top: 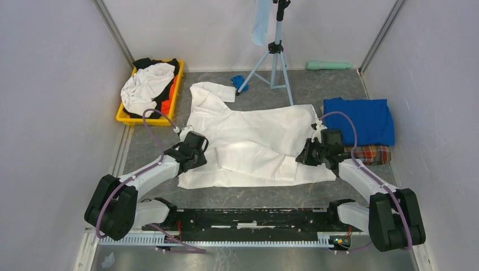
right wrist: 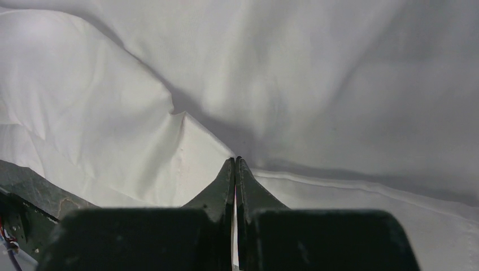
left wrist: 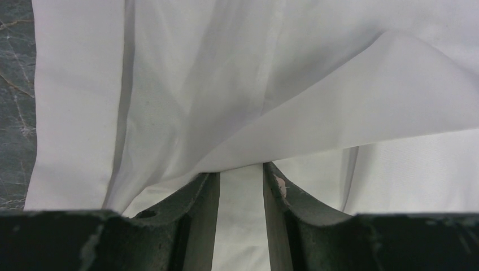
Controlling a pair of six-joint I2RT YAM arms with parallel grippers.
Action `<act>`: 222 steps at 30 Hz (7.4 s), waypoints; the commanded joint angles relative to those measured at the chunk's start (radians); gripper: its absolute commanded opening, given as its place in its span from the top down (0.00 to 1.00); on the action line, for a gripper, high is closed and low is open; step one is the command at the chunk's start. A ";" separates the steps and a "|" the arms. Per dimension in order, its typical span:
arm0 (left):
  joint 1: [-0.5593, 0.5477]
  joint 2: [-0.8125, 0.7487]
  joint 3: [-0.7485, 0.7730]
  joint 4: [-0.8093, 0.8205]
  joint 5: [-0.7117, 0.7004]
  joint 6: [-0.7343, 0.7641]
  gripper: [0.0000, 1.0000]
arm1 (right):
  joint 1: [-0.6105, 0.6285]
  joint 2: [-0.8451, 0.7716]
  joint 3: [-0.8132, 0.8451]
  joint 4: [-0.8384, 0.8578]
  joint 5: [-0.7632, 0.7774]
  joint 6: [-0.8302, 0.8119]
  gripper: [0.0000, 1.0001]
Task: Fold and stack the mixed laundry pile
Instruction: Fold the shirt.
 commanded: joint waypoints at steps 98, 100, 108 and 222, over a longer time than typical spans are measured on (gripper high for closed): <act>0.029 -0.386 0.052 -0.094 0.124 -0.061 0.62 | 0.232 -1.290 -0.598 0.103 1.079 0.127 1.00; 0.027 -0.336 0.057 -0.083 0.163 -0.048 0.64 | 0.232 -1.302 -0.611 0.128 1.033 0.114 1.00; 0.020 -0.218 0.033 -0.052 0.332 0.087 0.67 | 0.233 -1.304 -0.597 0.071 0.975 0.117 1.00; -0.053 -0.302 0.320 -0.422 0.168 0.336 0.27 | 0.267 0.885 0.993 -0.102 0.772 -0.014 0.40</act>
